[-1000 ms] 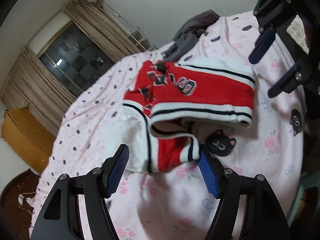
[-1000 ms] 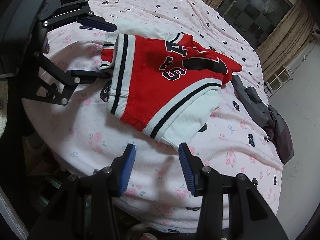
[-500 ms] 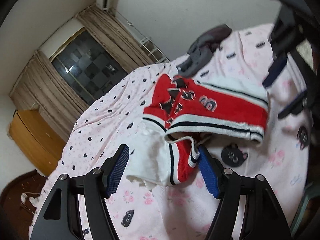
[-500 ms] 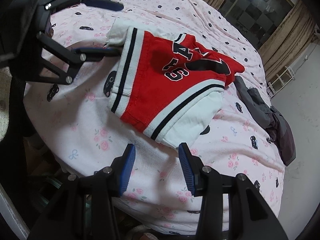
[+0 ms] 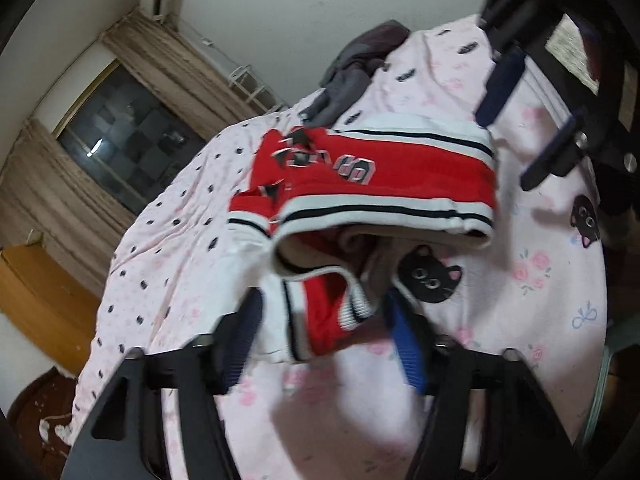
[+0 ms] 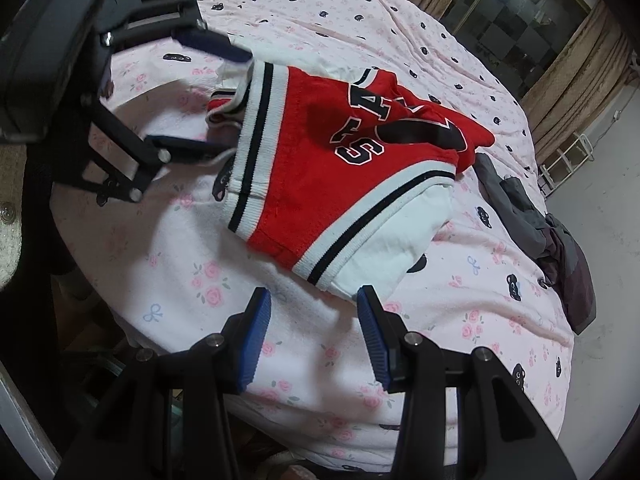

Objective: Fold clothes

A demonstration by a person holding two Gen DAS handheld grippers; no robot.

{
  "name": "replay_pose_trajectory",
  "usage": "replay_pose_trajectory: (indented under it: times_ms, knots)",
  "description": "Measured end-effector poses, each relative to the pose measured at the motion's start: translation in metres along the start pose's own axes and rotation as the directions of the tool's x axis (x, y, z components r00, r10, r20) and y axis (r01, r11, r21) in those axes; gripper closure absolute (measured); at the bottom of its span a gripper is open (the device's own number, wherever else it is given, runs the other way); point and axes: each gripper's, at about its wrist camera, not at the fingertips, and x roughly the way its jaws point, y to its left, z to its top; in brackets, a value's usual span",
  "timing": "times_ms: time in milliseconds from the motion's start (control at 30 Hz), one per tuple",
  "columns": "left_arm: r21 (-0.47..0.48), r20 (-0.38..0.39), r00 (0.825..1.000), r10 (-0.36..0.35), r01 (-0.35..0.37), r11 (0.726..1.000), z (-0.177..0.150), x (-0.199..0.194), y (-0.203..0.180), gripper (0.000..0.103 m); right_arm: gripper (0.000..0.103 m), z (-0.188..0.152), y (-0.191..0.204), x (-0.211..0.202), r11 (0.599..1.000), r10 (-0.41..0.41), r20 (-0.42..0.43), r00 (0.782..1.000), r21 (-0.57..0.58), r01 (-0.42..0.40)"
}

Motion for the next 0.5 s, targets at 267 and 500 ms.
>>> replay_pose_trajectory:
  times_ms: [267, 500]
  knots:
    - [-0.109, 0.004, 0.999, -0.043, 0.043, 0.993, -0.002, -0.003, 0.018, 0.091, 0.059, 0.0, 0.003, -0.002, 1.0, -0.014, 0.02, 1.0, -0.015, 0.014]
    - [-0.18, 0.024, 1.0, -0.006, 0.01, 0.984, -0.002, -0.009, 0.039, 0.097, 0.059, 0.003, 0.009, -0.006, 0.999, -0.029, 0.054, 0.998, -0.043, 0.032]
